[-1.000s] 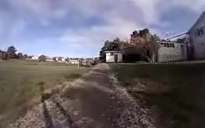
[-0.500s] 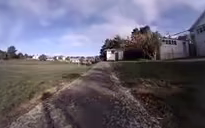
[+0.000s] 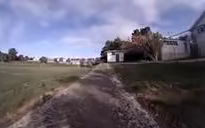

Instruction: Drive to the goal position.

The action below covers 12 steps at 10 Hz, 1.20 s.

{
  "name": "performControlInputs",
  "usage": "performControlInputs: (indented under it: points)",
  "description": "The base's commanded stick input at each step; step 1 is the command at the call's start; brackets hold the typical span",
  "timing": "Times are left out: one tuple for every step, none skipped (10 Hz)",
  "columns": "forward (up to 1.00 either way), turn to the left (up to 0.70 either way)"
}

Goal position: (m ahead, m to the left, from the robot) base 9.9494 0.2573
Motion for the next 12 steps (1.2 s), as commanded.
performControlInputs:
  points:
    - [0.7, 0.0]
    - [0.7, 0.0]
    - [0.7, 0.0]
    - [0.7, 0.0]
    - [0.7, 0.0]
    - [0.7, 0.0]
    - [0.7, 0.0]
    - [0.7, 0.0]
    - [0.7, 0.0]
    - [0.7, 0.0]
    - [0.7, 0.0]
    - [0.7, 0.0]
